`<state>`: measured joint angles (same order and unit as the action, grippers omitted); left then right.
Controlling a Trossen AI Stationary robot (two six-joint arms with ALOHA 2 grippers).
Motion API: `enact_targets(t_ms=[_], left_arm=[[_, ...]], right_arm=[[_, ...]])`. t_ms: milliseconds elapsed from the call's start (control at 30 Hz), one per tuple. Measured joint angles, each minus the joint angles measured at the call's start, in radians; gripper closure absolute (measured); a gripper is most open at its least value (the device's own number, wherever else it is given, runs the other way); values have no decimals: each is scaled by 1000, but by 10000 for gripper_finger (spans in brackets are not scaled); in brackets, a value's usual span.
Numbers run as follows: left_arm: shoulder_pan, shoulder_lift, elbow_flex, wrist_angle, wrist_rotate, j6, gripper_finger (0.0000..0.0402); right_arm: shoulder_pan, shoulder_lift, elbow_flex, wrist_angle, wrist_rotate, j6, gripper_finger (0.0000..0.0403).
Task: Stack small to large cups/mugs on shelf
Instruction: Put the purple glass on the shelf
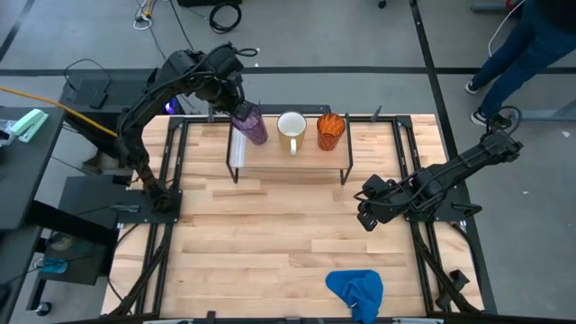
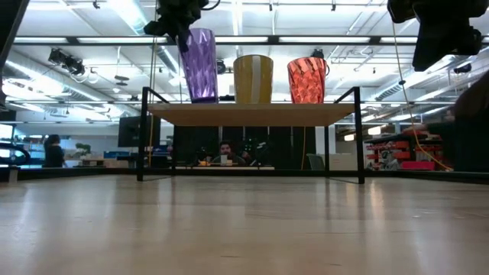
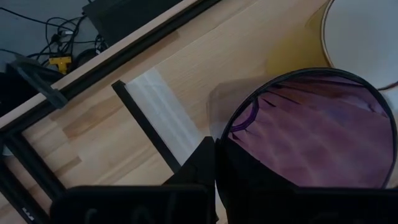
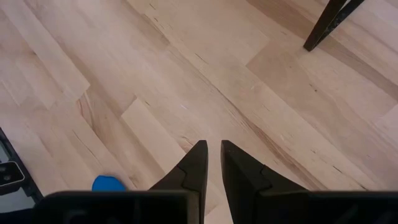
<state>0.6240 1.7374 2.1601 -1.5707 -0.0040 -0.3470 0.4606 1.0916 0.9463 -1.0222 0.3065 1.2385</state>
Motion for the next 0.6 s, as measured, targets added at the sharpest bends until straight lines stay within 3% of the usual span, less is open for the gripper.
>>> enact_targets(t_ms=[600], left_arm=[[-6, -1, -9, 0, 0, 14, 390]], right_arm=[[0, 0, 0, 0, 3, 0, 350]])
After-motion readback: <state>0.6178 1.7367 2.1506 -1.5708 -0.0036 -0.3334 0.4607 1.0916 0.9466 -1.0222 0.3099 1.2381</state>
